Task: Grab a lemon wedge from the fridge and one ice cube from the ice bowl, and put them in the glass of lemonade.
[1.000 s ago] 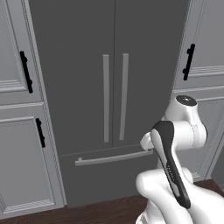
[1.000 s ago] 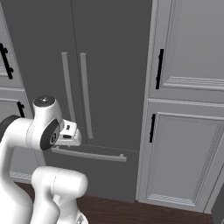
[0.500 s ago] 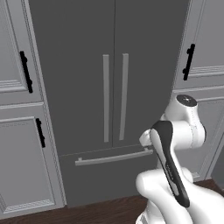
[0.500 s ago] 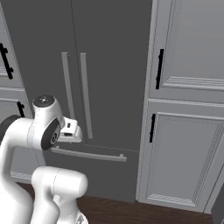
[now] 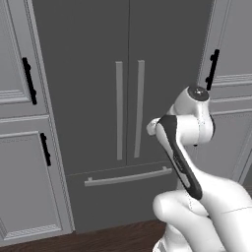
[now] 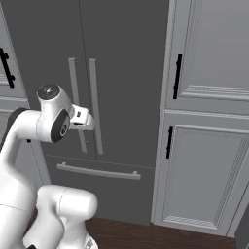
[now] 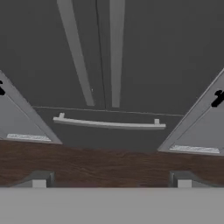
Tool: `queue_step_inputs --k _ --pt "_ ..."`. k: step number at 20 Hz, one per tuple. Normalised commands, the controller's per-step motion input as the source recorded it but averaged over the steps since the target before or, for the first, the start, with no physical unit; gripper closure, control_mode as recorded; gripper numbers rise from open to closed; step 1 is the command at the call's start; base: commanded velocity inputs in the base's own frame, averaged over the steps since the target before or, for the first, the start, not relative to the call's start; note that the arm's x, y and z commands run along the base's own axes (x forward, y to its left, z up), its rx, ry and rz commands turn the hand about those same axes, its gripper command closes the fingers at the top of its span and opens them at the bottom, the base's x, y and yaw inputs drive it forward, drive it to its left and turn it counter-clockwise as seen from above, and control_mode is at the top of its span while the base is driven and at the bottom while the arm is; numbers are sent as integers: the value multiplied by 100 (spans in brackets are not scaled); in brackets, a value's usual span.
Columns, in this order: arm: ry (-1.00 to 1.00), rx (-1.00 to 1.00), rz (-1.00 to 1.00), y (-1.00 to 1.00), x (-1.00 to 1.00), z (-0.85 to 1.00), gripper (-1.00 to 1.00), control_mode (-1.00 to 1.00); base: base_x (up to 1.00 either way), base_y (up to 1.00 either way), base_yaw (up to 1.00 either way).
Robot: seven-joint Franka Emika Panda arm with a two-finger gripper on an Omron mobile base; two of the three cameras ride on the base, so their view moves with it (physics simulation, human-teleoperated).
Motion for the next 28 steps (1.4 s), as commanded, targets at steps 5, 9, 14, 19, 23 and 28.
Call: queue_step_inputs --k 5,9,14,19,23,28 --pt "-12 2 -1 10 66 27 -100 -100 0 0 0" --pt "-18 2 0 2 59 -44 -100 -100 0 0 0" --pt "-5 4 0 0 100 -60 -100 -100 0 0 0" --pt "-1 4 0 0 84 -11 -100 -100 0 0 0" --pt "0 0 0 0 19 75 -100 -100 0 0 0" --pt "13 0 0 0 23 59 -100 -100 0 0 0"
